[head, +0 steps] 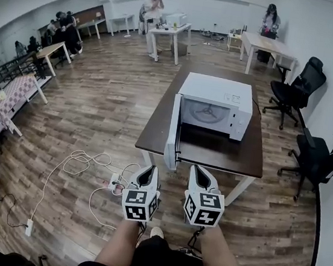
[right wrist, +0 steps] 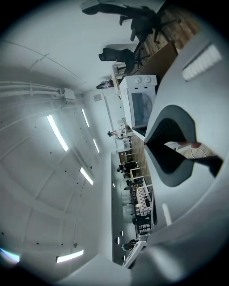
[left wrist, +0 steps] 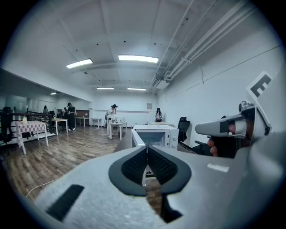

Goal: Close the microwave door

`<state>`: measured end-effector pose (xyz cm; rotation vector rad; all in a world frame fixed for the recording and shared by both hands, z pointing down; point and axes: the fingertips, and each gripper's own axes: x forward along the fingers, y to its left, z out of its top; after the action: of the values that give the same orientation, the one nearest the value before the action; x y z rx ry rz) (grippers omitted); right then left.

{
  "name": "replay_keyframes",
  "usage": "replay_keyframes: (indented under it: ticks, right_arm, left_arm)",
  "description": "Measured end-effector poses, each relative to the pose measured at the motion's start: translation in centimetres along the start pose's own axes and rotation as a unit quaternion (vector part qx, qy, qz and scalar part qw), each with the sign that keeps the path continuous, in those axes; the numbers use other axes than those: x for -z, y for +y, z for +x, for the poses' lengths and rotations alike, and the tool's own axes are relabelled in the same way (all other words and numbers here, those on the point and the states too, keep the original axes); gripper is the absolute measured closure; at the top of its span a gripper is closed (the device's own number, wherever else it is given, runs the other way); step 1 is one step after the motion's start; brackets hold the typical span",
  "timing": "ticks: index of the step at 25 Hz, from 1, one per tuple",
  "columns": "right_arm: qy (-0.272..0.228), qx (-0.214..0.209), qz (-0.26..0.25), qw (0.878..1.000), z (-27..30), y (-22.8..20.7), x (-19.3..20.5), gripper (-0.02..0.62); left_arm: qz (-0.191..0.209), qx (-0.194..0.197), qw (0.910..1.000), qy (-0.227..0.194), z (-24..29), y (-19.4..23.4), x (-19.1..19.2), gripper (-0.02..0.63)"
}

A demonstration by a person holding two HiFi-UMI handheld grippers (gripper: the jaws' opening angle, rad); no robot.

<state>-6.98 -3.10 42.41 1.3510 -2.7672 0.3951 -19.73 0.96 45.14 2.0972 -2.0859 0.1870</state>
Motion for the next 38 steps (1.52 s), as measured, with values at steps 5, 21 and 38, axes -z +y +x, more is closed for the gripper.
replay_keyframes:
  ticks: [5,21,38]
  right_arm:
    - [0.001,0.012,0.002,1.0,2.2,-1.4,-0.2,0.586]
    - [0.007,0.05,-0.02,0.999,13.5,-4.3,-2.7,0.586]
    - [0.023,0.116,-0.016,0.993,20.4,-5.7,-2.7,0.586]
  left_arm:
    - [0.003,0.012,0.9999,0.002,2.8,0.9,-0.2,0.591]
    - [0.077,0.229,0.9678,0.072,14.0,5.6,1.1,0.437]
    - [0.13,0.415,0.886,0.16,19.1,4.5,6.6,0.347]
